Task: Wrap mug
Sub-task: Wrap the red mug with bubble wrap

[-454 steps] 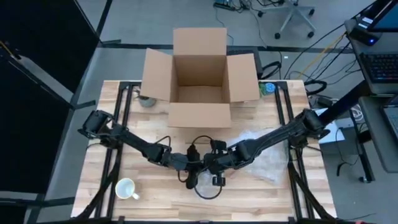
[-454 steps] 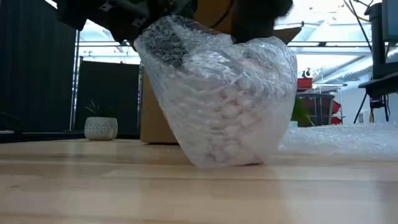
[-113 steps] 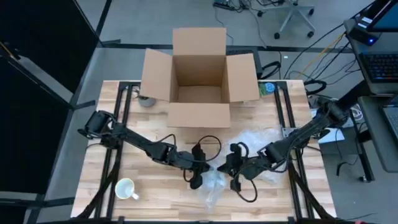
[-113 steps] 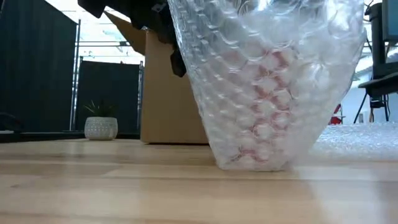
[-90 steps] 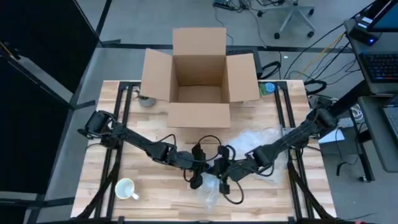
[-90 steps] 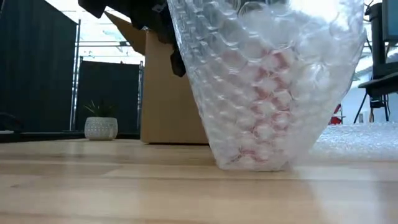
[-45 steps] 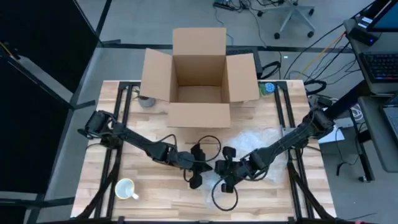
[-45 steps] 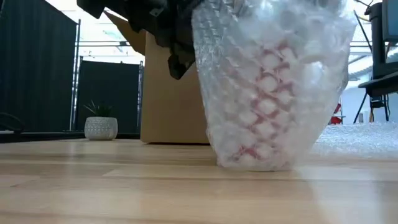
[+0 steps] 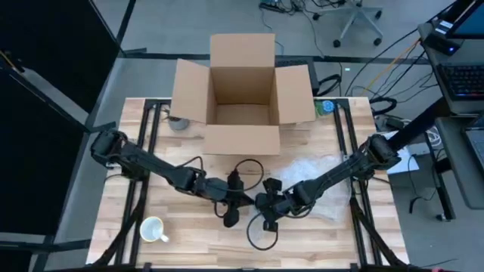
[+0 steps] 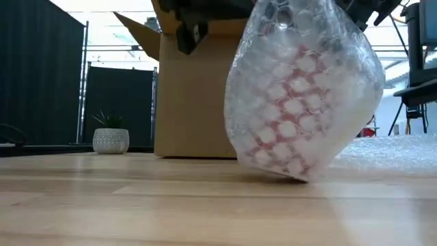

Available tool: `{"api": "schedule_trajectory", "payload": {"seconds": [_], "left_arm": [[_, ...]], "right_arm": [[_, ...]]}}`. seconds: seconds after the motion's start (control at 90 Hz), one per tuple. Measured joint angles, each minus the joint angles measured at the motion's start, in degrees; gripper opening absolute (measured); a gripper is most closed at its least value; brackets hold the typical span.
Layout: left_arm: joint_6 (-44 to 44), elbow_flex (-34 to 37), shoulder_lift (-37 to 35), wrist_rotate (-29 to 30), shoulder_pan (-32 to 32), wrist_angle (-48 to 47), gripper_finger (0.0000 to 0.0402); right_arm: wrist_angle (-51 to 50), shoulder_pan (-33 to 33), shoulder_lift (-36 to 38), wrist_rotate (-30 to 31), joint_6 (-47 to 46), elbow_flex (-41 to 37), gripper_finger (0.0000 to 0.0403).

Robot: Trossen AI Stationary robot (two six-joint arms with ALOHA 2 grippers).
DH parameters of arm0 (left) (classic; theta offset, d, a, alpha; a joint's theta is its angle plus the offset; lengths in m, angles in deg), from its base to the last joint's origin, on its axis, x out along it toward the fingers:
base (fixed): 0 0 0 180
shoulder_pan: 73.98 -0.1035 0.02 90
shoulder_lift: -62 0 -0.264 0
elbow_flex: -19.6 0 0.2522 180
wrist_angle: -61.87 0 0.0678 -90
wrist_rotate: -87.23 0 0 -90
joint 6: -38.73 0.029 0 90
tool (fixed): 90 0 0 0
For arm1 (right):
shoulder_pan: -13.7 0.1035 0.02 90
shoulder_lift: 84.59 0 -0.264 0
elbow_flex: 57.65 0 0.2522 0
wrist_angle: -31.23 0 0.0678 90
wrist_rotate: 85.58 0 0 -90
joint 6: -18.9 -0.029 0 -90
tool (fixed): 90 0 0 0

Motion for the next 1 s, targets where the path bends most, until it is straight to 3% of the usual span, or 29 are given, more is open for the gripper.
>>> {"api": "schedule_trajectory", "payload": {"seconds": [0.367,0.556,1.0], "left_arm": [[2.7,3.2,0.7,0.0,2.8,0.8,0.0],[5.1,7.2,0.6,0.7,5.4,9.7,0.0],[11.6,7.5,0.6,1.4,5.3,8.4,0.0]], "right_arm": [[1.2,-0.7,0.2,0.0,0.5,-0.1,0.0],[1.2,-0.7,0.2,0.2,0.5,-0.1,0.0],[1.2,-0.7,0.2,0.2,0.6,-0.1,0.0]]}}
